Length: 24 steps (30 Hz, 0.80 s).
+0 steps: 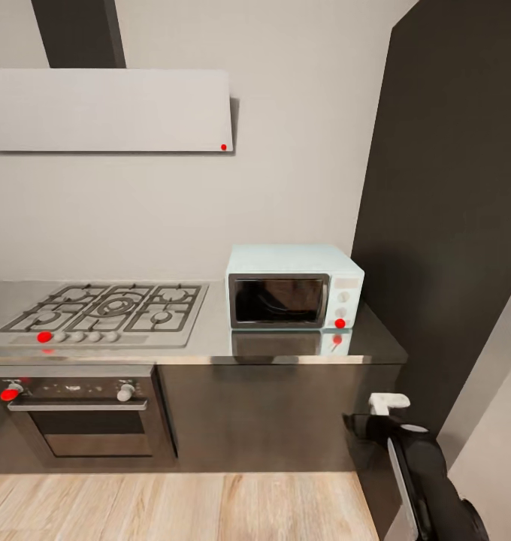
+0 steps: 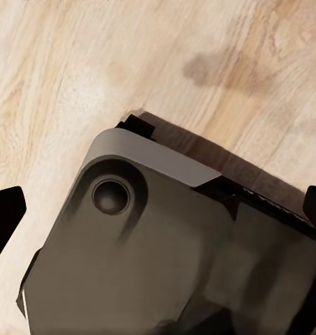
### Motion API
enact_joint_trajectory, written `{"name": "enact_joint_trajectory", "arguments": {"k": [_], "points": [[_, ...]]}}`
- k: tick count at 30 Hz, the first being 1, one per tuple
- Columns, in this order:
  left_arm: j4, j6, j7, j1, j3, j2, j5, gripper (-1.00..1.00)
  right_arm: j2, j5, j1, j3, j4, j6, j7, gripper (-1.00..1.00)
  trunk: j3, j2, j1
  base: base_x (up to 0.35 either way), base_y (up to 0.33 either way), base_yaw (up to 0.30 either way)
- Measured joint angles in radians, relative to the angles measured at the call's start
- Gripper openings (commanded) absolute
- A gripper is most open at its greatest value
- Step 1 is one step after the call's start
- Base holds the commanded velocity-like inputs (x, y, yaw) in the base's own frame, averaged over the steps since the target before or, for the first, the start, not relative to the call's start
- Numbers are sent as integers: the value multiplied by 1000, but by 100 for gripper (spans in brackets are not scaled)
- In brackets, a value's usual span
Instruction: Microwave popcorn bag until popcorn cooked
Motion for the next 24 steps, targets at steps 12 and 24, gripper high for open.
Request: {"name": "enact_joint_trajectory", "arguments": {"k": [12,24], "points": [[0,0,0,0,0,1,0,100,3,-26,-193,-10,-12,-161,-5,100,0,0,0,0,0,0],[0,0,0,0,0,0,-2,100,6,-42,-194,-13,-10,-282,-1,100,0,0,0,0,0,0]]}}
